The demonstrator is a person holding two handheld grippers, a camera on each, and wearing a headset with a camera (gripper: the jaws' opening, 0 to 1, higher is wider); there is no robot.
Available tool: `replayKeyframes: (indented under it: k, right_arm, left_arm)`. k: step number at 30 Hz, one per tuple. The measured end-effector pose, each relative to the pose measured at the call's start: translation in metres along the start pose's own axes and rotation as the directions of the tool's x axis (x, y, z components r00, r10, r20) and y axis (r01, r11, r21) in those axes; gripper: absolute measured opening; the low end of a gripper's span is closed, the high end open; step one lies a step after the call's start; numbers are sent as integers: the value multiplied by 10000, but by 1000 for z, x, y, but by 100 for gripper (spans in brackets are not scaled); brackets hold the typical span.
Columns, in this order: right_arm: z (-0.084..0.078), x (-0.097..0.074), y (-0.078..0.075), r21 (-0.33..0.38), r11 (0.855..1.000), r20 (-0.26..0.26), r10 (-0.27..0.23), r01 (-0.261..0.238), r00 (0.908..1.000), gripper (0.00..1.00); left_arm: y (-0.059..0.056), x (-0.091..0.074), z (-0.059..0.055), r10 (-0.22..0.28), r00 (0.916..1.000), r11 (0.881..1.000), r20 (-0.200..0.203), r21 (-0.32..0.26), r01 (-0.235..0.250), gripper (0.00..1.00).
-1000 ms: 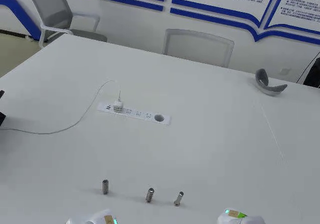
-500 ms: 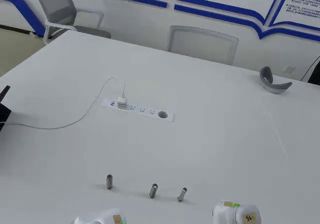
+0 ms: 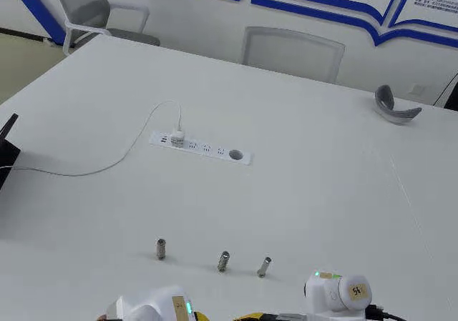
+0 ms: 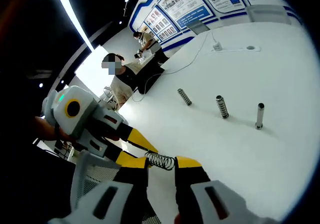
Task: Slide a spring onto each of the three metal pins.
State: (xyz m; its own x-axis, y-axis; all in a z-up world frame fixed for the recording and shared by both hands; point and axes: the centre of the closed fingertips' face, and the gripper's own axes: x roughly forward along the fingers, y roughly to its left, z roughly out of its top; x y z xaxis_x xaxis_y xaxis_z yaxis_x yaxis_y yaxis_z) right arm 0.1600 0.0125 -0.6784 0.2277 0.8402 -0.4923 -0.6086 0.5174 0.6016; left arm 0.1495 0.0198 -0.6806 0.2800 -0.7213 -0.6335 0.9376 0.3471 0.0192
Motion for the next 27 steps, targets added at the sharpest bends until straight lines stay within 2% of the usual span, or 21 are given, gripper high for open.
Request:
replayKeyframes:
  k: [13, 23, 27]
  right_arm:
    - [5, -9, 6, -175, 9997, -233, 155, -159, 9996, 18]
    - [14, -15, 13, -956, 9949, -657, 252, -315, 9975, 17]
    - [7, -12, 11, -1646, 9856, -1447, 143, -383, 9894, 17]
  left_arm:
    - [1, 2, 4, -58, 10000, 9995, -55, 308, 60, 9]
    - [1, 7, 12, -87, 9999, 9992, 105, 379, 83, 9]
    - [-1, 9, 18, -159, 9996, 9988, 235, 473, 148, 9]
